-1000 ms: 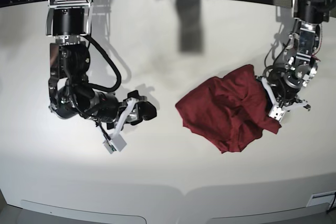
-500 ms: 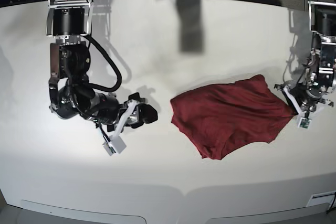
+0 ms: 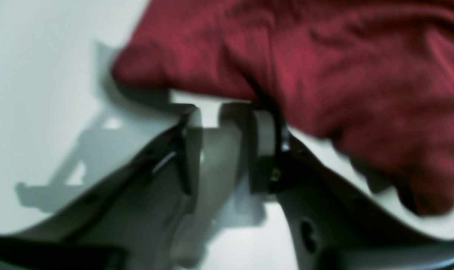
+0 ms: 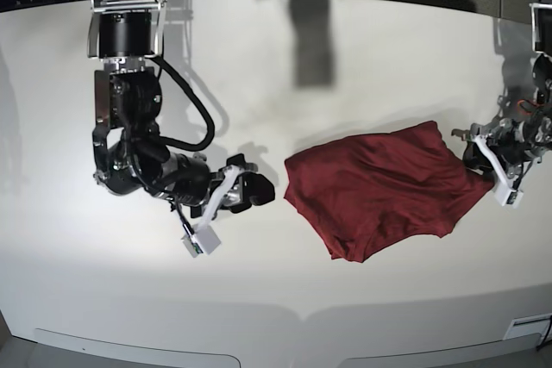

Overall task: Fold the T-shirt properly
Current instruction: 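Smooth the shirt's edge with the right gripper toward the left gripper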

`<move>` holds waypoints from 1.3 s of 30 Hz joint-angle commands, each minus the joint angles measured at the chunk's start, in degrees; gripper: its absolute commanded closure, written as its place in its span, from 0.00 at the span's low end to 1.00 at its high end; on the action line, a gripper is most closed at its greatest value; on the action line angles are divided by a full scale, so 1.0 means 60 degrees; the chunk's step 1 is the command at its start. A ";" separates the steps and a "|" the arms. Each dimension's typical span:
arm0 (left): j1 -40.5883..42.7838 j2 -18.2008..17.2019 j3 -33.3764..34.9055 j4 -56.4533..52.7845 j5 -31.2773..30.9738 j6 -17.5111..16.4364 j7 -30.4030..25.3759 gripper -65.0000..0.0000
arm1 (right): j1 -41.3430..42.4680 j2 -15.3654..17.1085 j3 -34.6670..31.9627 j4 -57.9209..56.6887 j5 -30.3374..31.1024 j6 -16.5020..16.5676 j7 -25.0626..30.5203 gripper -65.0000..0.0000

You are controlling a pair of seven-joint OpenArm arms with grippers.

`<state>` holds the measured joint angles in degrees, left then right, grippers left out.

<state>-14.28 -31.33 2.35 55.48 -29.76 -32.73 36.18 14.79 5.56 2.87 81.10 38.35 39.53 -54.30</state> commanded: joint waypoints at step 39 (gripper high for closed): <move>0.2087 0.0127 -0.0073 0.0087 -0.3792 -0.1202 0.1024 1.00 | 0.0922 -0.2069 0.0018 -0.3880 -0.4666 0.0079 0.2448 1.00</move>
<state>-2.07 -29.43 1.67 56.14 -56.10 -40.99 38.79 19.09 -6.68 2.98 57.08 10.11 39.66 -39.38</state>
